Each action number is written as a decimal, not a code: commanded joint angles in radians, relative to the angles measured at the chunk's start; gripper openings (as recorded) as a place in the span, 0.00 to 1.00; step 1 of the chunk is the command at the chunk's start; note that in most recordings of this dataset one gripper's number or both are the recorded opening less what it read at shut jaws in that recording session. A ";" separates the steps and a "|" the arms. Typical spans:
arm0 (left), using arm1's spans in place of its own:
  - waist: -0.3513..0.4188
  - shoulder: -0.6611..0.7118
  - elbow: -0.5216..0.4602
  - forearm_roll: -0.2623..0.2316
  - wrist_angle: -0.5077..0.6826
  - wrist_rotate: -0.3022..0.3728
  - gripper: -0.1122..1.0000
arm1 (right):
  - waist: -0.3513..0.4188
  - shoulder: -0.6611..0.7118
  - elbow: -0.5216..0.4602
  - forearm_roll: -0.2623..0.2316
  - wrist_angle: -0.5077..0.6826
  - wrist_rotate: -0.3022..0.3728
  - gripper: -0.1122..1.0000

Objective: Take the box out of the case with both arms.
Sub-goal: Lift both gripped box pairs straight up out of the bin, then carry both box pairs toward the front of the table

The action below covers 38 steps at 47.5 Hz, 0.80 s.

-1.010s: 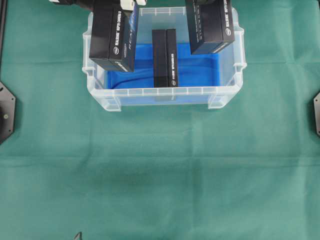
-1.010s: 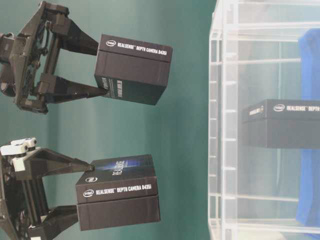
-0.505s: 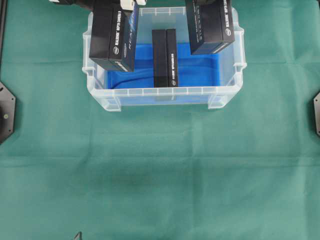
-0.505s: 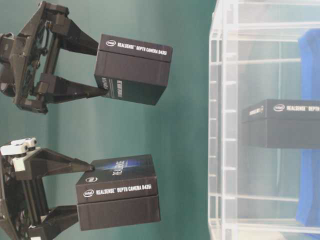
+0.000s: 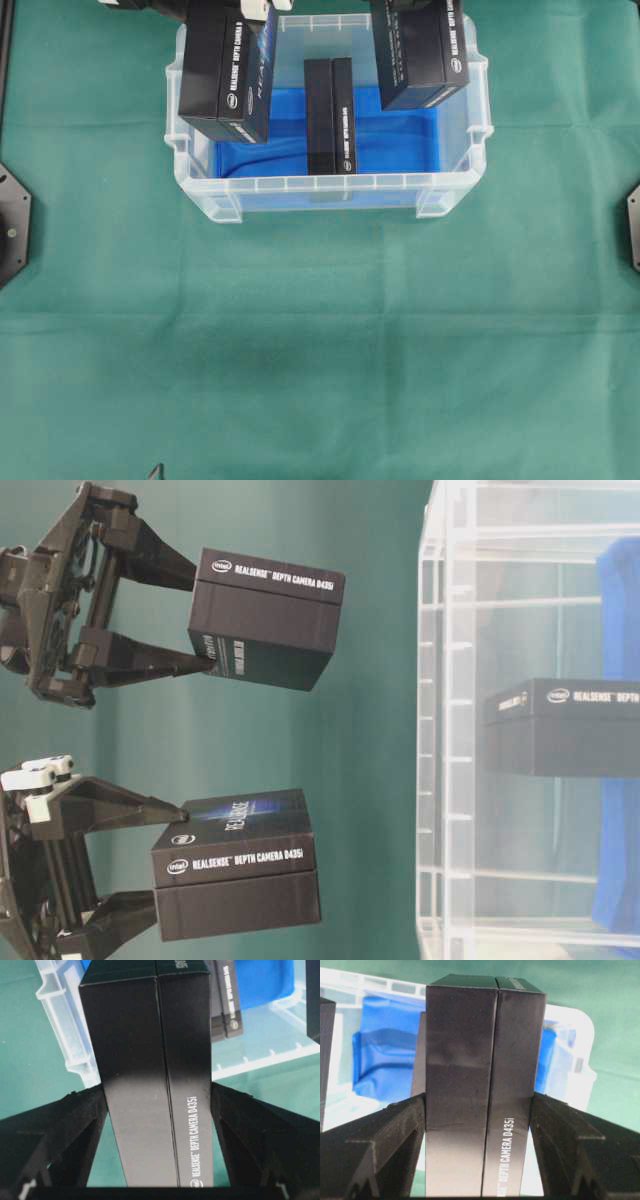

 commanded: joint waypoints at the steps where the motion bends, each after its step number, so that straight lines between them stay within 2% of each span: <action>1: 0.002 -0.020 -0.031 0.005 -0.003 0.000 0.67 | 0.006 -0.041 -0.028 -0.005 0.000 0.002 0.69; 17: -0.032 -0.028 -0.025 0.005 -0.003 0.000 0.67 | 0.049 -0.041 -0.028 -0.003 0.035 0.037 0.69; 31: -0.118 -0.037 -0.014 0.005 0.032 0.002 0.67 | 0.146 -0.038 -0.028 -0.008 0.091 0.153 0.69; 38: -0.184 -0.038 -0.005 0.003 0.037 -0.038 0.67 | 0.209 -0.037 -0.029 -0.008 0.110 0.204 0.69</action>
